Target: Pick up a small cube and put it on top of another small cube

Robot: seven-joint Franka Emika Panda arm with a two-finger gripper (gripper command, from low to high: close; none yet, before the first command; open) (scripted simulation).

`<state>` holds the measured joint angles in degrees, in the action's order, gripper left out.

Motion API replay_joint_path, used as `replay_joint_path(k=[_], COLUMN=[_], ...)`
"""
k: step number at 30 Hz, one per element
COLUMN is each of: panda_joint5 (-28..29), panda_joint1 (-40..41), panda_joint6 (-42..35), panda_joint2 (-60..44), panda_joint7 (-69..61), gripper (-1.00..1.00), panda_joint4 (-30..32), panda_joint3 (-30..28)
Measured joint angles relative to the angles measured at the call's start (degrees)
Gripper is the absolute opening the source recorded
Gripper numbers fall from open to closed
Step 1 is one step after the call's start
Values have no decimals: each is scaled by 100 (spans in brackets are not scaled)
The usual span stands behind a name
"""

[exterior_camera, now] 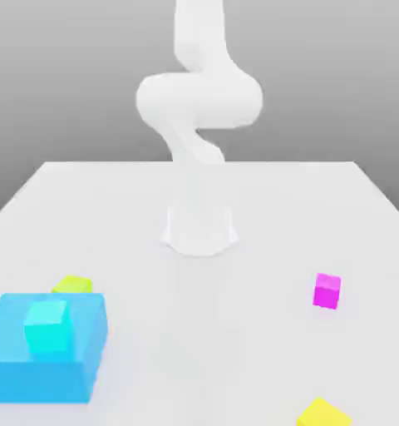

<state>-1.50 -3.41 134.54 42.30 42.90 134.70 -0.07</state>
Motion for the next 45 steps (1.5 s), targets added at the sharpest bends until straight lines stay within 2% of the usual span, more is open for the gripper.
replay_joint_path(k=[14, 23, 26, 30, 34, 37, 38, 45], panda_joint5=[-705, -763, -542, 192, 1013, 1204, 1203, 1231], panda_joint1=[-1829, -2762, -2954, -3103, -3513, -4040, -4166, -4195], panda_joint6=[1530, 2524, 2868, 3368, 3944, 4397, 4526, 4545], panda_joint2=[-1997, -3243, -3653, -4267, -5001, -5553, -5709, -5735], panda_joint7=[-1538, -2220, -2277, -1969, -1420, -1250, -1235, -1210], gripper=[0, 0, 0, 0, 0, 0, -100, -100], panda_joint4=[1632, 2674, 3027, 3275, 3145, 3049, 3026, 3021], panda_joint3=[420, 1029, 1280, 1374, 732, 170, 54, 20])
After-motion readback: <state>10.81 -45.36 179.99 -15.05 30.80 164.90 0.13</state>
